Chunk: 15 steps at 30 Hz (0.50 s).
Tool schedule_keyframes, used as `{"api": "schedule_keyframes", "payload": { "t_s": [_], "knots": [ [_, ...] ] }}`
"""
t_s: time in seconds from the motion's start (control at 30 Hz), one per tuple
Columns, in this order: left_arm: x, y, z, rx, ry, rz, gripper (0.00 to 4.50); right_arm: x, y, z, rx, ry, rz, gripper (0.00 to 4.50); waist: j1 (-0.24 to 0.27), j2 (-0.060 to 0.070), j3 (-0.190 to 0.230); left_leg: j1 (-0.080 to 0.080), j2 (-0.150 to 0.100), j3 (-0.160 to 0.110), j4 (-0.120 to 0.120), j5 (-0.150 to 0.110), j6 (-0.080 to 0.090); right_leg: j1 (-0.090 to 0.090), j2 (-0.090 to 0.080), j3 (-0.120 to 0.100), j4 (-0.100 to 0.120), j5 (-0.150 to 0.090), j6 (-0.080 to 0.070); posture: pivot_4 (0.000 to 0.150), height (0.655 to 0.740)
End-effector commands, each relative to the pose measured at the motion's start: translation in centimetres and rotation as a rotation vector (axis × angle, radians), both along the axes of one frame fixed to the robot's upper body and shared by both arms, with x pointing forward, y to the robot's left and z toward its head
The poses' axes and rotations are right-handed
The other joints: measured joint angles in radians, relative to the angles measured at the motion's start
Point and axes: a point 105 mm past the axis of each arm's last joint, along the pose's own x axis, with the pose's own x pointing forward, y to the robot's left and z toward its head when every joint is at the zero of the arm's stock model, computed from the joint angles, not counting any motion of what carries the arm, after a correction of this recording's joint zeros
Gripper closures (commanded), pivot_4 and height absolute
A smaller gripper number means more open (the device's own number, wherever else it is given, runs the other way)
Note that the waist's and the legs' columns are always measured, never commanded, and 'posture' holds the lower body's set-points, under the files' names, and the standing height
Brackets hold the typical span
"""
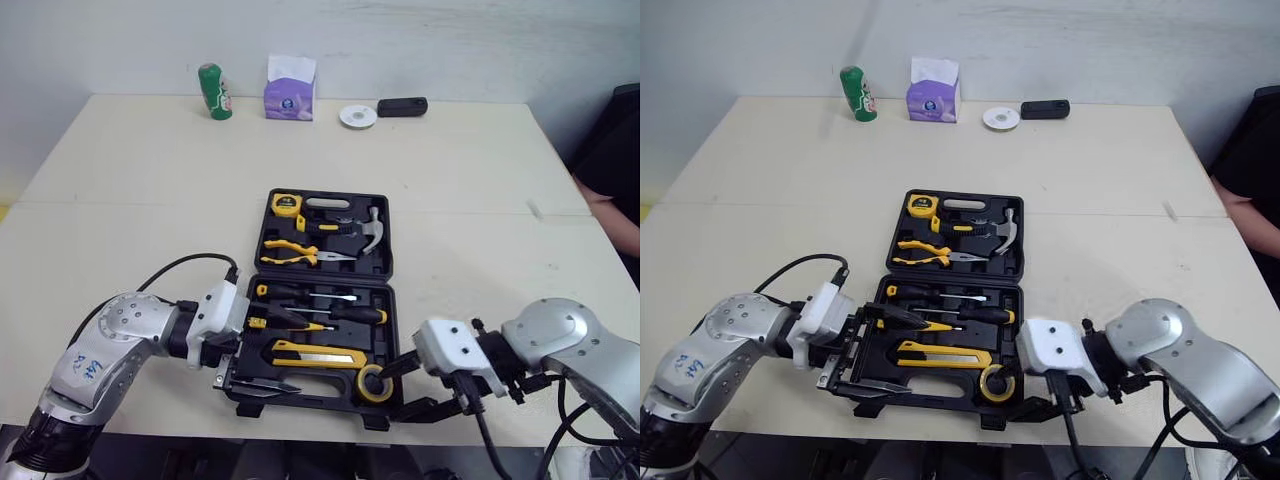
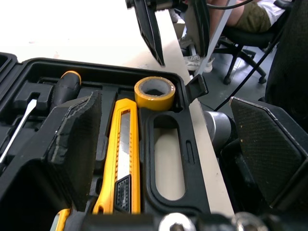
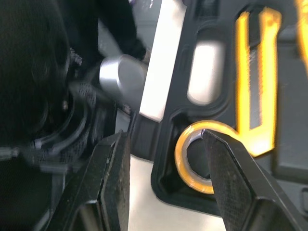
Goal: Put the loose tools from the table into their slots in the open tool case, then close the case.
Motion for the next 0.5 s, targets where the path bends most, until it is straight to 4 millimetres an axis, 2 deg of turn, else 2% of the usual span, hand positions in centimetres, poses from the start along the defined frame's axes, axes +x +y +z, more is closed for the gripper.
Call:
{"api": "schedule_keyframes", "payload": {
  "t_s": [0.03, 0.13, 0.2, 0.23, 0.27, 0.5],
  "knots": [
    [0.1, 0.5, 0.6, -0.012, -0.047, 0.014, 0.00, 0.1, 0.2, 1.3, 0.241, -0.010, -0.022, 2.05, 0.000, 0.000, 0.000, 0.000, 0.000, 0.000, 0.000, 0.000, 0.000, 0.001, 0.000, 0.000, 0.000, 0.000, 0.000, 0.150, 0.7400],
    [0.2, 0.7, 0.5, -0.014, -0.049, 0.015, 0.00, 0.3, 0.0, 0.1, 0.281, -0.035, -0.053, 2.72, 0.001, 0.000, 0.000, 0.000, 0.000, 0.000, 0.000, 0.000, 0.000, 0.001, 0.000, -0.001, 0.000, 0.000, 0.000, 0.150, 0.7400],
    [0.3, 0.8, 0.5, -0.013, -0.050, 0.013, 0.00, 0.5, 0.3, -0.2, 0.322, -0.088, -0.053, 3.86, 0.001, 0.000, 0.000, 0.000, -0.001, 0.000, 0.000, 0.000, 0.000, 0.001, 0.000, 0.000, 0.000, 0.000, 0.000, 0.150, 0.7400],
    [0.3, 0.9, 0.4, -0.013, -0.051, 0.012, 0.00, 0.4, 0.5, -0.4, 0.337, -0.092, -0.050, 4.26, 0.001, 0.000, 0.000, 0.000, -0.001, 0.000, 0.000, 0.000, 0.000, 0.001, 0.000, 0.000, 0.000, 0.000, 0.000, 0.150, 0.7400],
    [0.3, 0.9, 0.4, -0.012, -0.051, 0.010, 0.00, 0.3, 0.6, -0.6, 0.344, -0.099, -0.043, 4.48, 0.000, 0.000, 0.000, 0.000, -0.001, 0.000, 0.000, 0.000, 0.000, 0.001, 0.000, 0.000, 0.001, 0.000, 0.000, 0.150, 0.7400],
    [0.1, 1.2, 0.0, -0.001, -0.045, -0.005, 0.00, -0.6, 1.6, -2.6, 0.343, -0.089, -0.005, 4.48, 0.001, 0.000, 0.000, 0.000, -0.001, 0.000, 0.000, 0.000, 0.000, 0.001, 0.000, 0.000, 0.001, 0.000, 0.000, 0.150, 0.7400]
  ]
}}
